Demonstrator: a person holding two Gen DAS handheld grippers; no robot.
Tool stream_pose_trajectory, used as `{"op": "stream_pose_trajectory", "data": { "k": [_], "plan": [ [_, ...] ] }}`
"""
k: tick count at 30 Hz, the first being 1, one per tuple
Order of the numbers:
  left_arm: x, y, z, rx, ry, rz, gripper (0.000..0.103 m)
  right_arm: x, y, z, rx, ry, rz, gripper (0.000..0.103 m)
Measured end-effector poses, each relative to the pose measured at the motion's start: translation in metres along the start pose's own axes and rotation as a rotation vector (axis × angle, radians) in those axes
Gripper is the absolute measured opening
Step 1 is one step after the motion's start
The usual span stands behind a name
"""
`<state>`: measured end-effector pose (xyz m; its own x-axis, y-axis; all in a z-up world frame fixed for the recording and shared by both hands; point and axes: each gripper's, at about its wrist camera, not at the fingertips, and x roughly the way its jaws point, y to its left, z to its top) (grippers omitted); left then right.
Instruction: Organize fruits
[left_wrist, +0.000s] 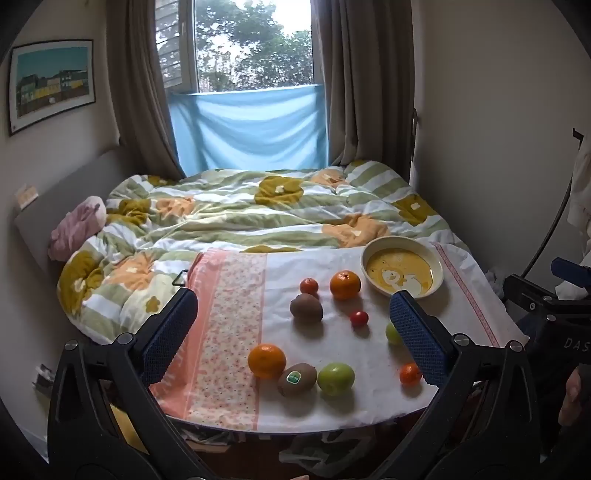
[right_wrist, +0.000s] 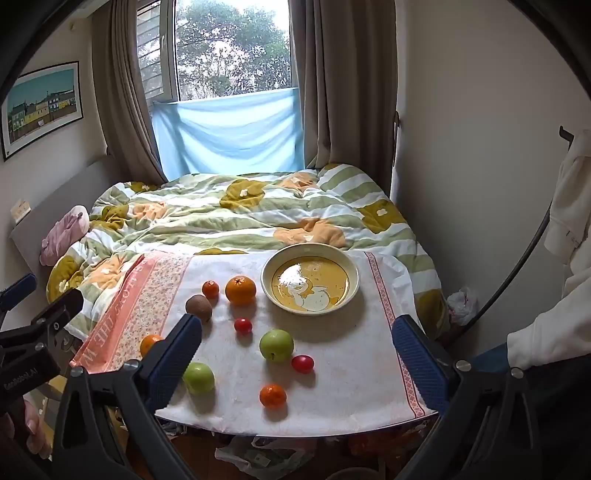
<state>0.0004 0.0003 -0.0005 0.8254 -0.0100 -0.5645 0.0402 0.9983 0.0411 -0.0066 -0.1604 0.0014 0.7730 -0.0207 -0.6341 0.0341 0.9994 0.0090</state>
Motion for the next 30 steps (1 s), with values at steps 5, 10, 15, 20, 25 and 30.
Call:
{"op": "stream_pose_trajectory", "data": {
  "k": [5, 10, 15, 20, 25, 30],
  "plan": [
    [0.0023, 0.0024, 0.0014, 0.002, 0.008, 0.002, 0.103, -0.0009, 0.0009, 0.0011, -0.004, -0.003, -0.001, 0.103],
    [0.0001, -0.0029, 0.0072, -0.004, 0.007, 0.012, 0.103, 0.0019, 0.0014, 0.0054, -0.002, -0.001, 0.002, 0.103],
    [0.0036, 0.0013, 0.0034, -0.02, 0.003, 0.014, 0.103, 0.0008, 0.002, 0.0036, -0.008, -0.005, -0.002, 0.103],
    [0.0039, 0.0015, 0.004, -0.024, 0.0, 0.014, 0.103, 0.0007, 0.0023, 0.0007, -0.008, -0.004, 0.001, 0.103],
    [0.0034, 0.0013, 0.0045, -0.025, -0.003, 0.017, 0.103, 0.0012, 0.0021, 0.0012, -0.007, -0.005, 0.001, 0.103],
    [0.0028, 0.0024, 0.0036, -0.026, -0.004, 0.015, 0.103, 0.0004, 0.0034, 0.0008, -0.008, -0.004, 0.001, 0.103]
  ]
}}
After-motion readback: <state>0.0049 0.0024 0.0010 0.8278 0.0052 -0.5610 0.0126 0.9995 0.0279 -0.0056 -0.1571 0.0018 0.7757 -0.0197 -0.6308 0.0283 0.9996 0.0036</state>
